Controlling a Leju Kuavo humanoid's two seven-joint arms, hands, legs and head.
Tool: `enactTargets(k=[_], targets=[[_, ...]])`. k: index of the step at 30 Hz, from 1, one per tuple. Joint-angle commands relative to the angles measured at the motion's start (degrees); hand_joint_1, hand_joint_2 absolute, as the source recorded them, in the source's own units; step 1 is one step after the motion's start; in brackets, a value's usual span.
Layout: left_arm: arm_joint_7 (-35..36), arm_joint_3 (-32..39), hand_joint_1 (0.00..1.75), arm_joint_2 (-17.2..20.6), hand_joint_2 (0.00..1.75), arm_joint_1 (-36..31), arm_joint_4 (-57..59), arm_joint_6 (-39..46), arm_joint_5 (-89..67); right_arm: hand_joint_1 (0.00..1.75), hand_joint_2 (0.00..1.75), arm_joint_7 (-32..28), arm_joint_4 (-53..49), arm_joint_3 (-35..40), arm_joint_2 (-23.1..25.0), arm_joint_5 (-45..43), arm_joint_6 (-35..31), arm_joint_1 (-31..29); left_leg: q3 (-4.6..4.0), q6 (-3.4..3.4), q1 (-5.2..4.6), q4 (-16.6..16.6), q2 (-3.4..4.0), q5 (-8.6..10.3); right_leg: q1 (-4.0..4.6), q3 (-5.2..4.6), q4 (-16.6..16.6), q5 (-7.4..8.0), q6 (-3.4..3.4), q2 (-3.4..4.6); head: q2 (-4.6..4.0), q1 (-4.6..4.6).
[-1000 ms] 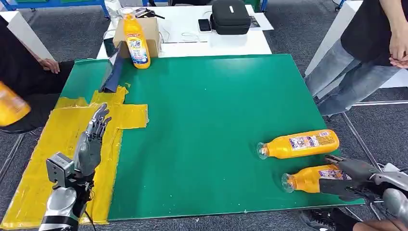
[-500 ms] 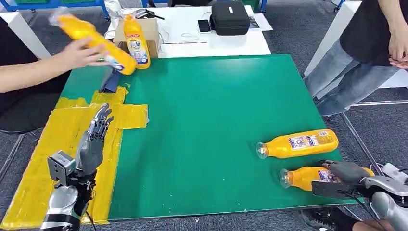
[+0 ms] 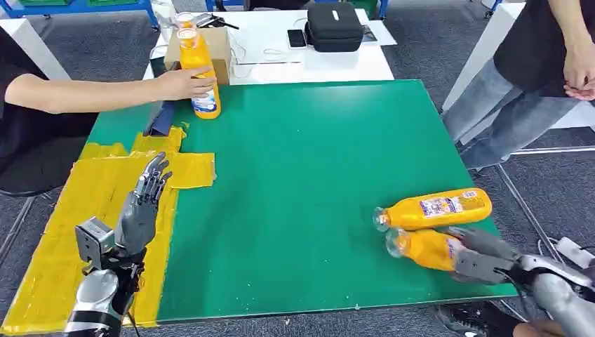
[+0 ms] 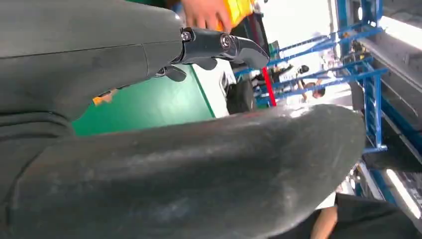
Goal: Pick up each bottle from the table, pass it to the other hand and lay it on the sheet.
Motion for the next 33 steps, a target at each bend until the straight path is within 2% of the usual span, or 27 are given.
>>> enactTargets(k=[1, 4, 5, 6, 8, 9, 13, 18, 22, 33], targets=[[1.04, -4.67, 0.00, -1.07, 0.00, -3.34, 4.71, -0.69, 1.60, 1.75, 1.75, 1.27, -0.41, -2.06, 17.72, -4.15, 2.54, -2.10, 0.27, -0.13, 0.07, -0.17, 0.34, 0.06, 0.07, 0.11, -0.15, 0.20, -0.29, 0.51, 0.00, -0.05], [1.05, -4.59, 0.00, -0.90, 0.00, -3.29, 4.68, -0.66, 1.66, 1.75, 1.75, 0.67, -0.42, -2.31, 16.95, -4.48, 2.84, -1.68, 0.20, -0.15, 0.03, -0.10, 0.03, 0.24, 0.03, 0.00, -0.06, 0.11, -0.28, 0.24, 0.00, -0.07], [1.24, -4.72, 0.00, -1.31, 0.00, -3.54, 4.82, -1.64, 2.89, 1.75, 1.75, -1.11, 0.10, -2.75, 18.49, -7.09, 5.14, -2.77, 0.14, -0.09, 0.04, -0.07, -0.03, 0.31, 0.04, -0.01, -0.05, 0.10, -0.25, 0.20, 0.00, -0.02], [1.19, -5.54, 0.00, -2.03, 0.00, -3.85, 4.66, -2.22, 3.56, 1.75, 1.75, -0.62, 1.80, -2.18, 21.60, -8.05, 5.84, -6.15, 0.09, -0.10, 0.02, -0.07, -0.14, 0.33, 0.02, -0.02, -0.03, 0.10, -0.23, 0.10, 0.00, -0.04], [1.35, -6.94, 0.00, -3.39, 0.00, -3.40, 2.96, -2.70, 5.05, 1.75, 1.75, 2.06, 5.88, -0.90, 28.18, -9.21, 4.86, -12.59, 0.01, -0.10, 0.01, -0.04, 0.20, 0.31, 0.00, -0.15, 0.03, 0.19, -0.25, 0.47, 0.00, -0.04], [2.06, -7.42, 0.00, -3.91, 1.75, -3.36, 2.48, -2.75, 5.70, 1.75, 1.75, 2.93, 7.15, -0.83, 30.72, -10.31, 4.56, -14.31, -0.11, -0.08, 0.00, 0.00, 0.27, 0.30, -0.03, -0.23, 0.10, 0.21, -0.20, 0.50, 0.00, -0.04], [4.21, -10.28, 0.00, -4.34, 1.75, -3.83, 1.55, -1.43, 6.84, 1.75, 1.75, 5.39, 9.79, 1.62, 36.34, -12.96, 2.25, -18.09, -0.25, -0.12, 0.03, 0.00, 0.49, 0.35, -0.06, -0.51, 0.12, 0.40, -0.19, 0.72, 0.00, -0.02], [6.30, -12.94, 0.00, -5.86, 1.75, -5.29, 2.22, -0.08, 9.20, 1.75, 1.75, 7.33, 14.03, 5.45, 42.85, -13.78, -0.66, -21.38, -0.26, -0.12, 0.03, -0.01, 0.19, 0.52, -0.05, -0.50, 0.13, 0.34, -0.32, 0.41, 0.00, -0.02], [6.91, -13.76, 0.00, -5.36, 1.75, -4.22, 0.52, 0.26, 10.36, 1.75, 1.75, 8.35, 17.58, 8.82, 48.51, -13.90, -3.14, -23.44, -0.36, -0.12, 0.01, 0.02, 0.24, 0.51, -0.08, -0.57, 0.18, 0.36, -0.26, 0.46, 0.00, -0.02], [4.73, -15.09, 0.00, -6.27, 1.75, -1.27, -2.43, 3.82, 5.37, 1.75, 1.75, 6.93, 20.90, 14.90, 52.80, -12.56, -5.32, -21.05, -0.44, -0.09, 0.01, -0.03, -0.07, 0.55, -0.08, -0.56, 0.12, 0.31, -0.23, 0.13, 0.00, 0.00]])
